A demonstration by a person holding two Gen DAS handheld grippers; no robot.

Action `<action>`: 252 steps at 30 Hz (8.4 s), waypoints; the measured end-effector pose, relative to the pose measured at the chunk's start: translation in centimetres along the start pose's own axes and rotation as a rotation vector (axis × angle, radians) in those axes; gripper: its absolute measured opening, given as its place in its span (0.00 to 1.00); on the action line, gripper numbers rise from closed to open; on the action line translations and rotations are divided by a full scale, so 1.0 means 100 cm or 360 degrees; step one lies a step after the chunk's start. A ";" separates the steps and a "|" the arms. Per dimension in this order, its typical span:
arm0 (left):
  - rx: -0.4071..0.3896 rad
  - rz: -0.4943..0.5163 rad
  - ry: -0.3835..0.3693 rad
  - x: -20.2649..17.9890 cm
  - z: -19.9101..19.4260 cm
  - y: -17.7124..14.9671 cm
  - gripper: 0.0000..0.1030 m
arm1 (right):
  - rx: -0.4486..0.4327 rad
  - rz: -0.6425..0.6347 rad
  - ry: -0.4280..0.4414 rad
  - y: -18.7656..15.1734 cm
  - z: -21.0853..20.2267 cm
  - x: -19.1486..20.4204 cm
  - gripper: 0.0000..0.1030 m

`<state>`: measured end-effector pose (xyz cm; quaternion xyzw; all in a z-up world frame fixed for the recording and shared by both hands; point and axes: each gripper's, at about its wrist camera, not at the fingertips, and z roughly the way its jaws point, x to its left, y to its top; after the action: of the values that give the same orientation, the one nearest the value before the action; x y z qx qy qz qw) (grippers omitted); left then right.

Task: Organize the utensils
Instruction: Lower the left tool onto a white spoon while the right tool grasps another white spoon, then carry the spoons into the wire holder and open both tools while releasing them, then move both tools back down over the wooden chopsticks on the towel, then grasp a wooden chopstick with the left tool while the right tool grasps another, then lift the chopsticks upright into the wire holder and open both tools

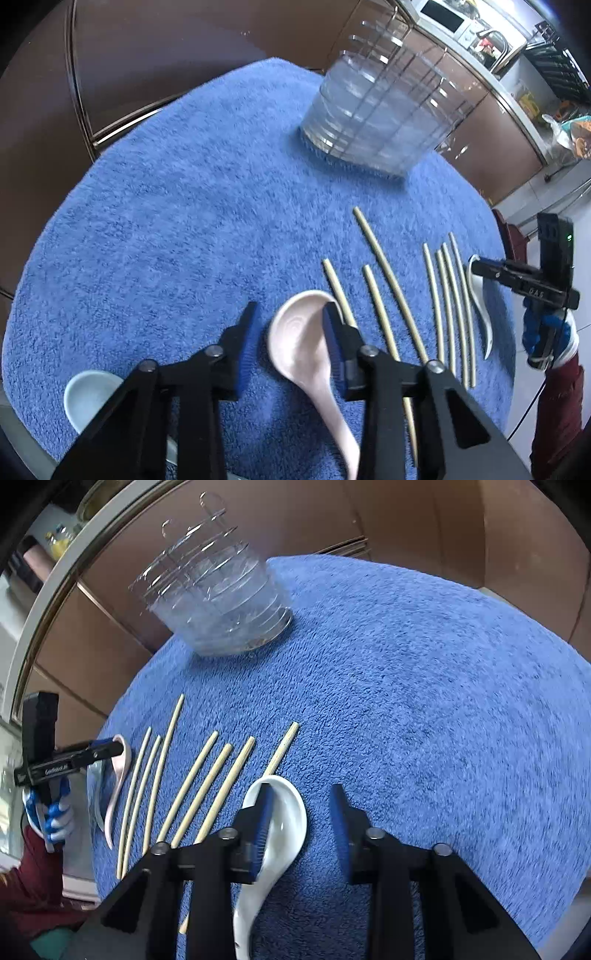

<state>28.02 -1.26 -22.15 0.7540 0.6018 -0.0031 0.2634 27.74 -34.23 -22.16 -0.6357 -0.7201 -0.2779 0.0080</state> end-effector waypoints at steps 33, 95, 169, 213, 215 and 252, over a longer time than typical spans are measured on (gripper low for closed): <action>-0.1356 0.0032 0.0415 -0.102 -0.176 0.142 0.08 | -0.1422 -0.0310 -0.0648 0.144 -0.125 0.181 0.05; -0.0775 0.0113 0.0179 -0.100 -0.213 -0.047 0.43 | -0.1304 0.0081 -0.0502 -0.072 -0.202 0.190 0.42; -0.0550 -0.0056 -0.0146 -0.104 -0.159 -0.052 0.04 | -0.0656 0.0106 -0.0345 -0.053 -0.139 0.163 0.05; -0.1461 -0.0152 0.0218 -0.111 -0.093 0.206 0.04 | -0.1369 -0.0181 -0.0266 0.160 -0.080 0.141 0.05; -0.1454 -0.0163 0.0200 -0.107 -0.081 0.206 0.04 | -0.1360 -0.0191 -0.0290 0.158 -0.069 0.139 0.05; -0.1609 -0.0180 0.0121 -0.100 -0.116 0.179 0.04 | -0.1339 0.0091 -0.0175 0.101 -0.085 0.094 0.33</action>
<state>37.92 -8.14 -1.91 0.4981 0.5772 0.3017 0.5725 32.31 -28.74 -7.57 -0.6172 -0.5253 -0.5130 -0.2828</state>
